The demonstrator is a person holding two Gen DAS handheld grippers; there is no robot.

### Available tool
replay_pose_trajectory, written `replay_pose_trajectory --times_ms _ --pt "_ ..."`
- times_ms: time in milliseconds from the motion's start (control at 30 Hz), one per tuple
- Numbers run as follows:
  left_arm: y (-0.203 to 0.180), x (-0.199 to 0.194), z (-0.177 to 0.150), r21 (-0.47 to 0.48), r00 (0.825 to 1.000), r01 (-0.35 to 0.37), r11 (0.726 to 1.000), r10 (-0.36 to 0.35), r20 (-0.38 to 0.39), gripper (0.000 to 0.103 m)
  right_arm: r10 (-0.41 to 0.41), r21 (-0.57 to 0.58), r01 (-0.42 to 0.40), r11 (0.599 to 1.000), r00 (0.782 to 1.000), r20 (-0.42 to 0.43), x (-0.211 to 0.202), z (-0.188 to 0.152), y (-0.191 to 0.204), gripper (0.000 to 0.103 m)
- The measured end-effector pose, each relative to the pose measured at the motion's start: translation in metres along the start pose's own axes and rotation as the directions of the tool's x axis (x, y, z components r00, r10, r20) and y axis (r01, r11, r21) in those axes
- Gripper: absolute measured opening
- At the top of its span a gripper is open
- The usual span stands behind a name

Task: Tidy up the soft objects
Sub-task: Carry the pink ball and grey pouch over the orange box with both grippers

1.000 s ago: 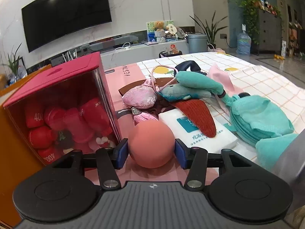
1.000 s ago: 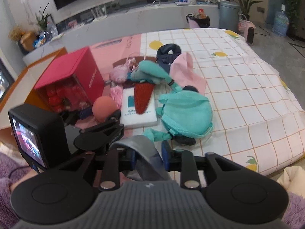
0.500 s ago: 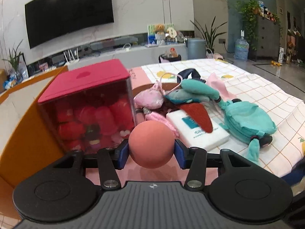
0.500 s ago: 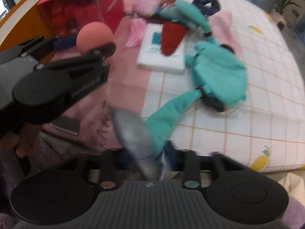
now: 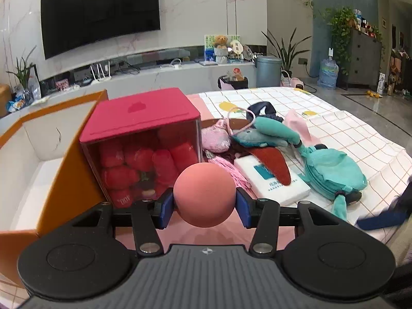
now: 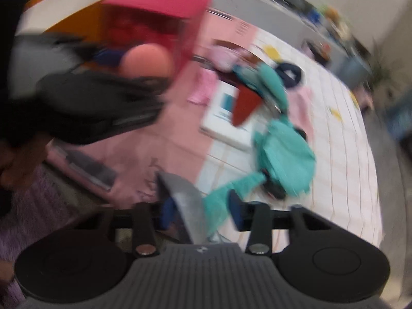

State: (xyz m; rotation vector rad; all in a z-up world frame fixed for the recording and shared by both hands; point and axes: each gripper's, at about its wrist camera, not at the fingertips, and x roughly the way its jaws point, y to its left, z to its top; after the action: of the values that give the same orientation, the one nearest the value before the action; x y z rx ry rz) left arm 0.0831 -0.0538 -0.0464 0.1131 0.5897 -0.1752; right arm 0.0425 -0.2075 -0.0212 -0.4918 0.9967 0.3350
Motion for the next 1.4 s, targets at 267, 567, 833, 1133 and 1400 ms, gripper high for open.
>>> replay_pose_trajectory --times_ms 267,567,833,1133,1400 --pt "0.010 0.003 0.003 -0.051 1.000 -0.019 0.999 0.018 -0.018 0.057 0.057 -0.072 -0.059 0.996 0.998 -0.024 0.009 0.002 0.009 0.000" --pt "0.024 -0.017 0.014 -0.109 0.998 0.063 0.992 -0.060 0.028 0.054 0.120 0.178 -0.139 0.974 0.986 0.116 -0.013 0.005 -0.030 0.000" --pt "0.035 -0.068 0.038 -0.121 0.980 0.083 0.989 -0.059 0.191 0.054 0.186 0.299 -0.298 0.907 0.918 0.350 -0.059 0.014 -0.043 0.000" --pt "0.062 -0.123 0.065 -0.136 0.933 -0.055 0.989 0.099 0.346 0.054 0.136 0.168 -0.267 0.949 0.828 0.544 -0.138 0.070 -0.014 0.000" --pt "0.119 -0.131 0.064 -0.255 0.919 -0.226 0.940 0.292 0.263 0.054 0.177 0.048 -0.284 0.958 0.713 0.678 -0.171 0.129 0.042 0.000"
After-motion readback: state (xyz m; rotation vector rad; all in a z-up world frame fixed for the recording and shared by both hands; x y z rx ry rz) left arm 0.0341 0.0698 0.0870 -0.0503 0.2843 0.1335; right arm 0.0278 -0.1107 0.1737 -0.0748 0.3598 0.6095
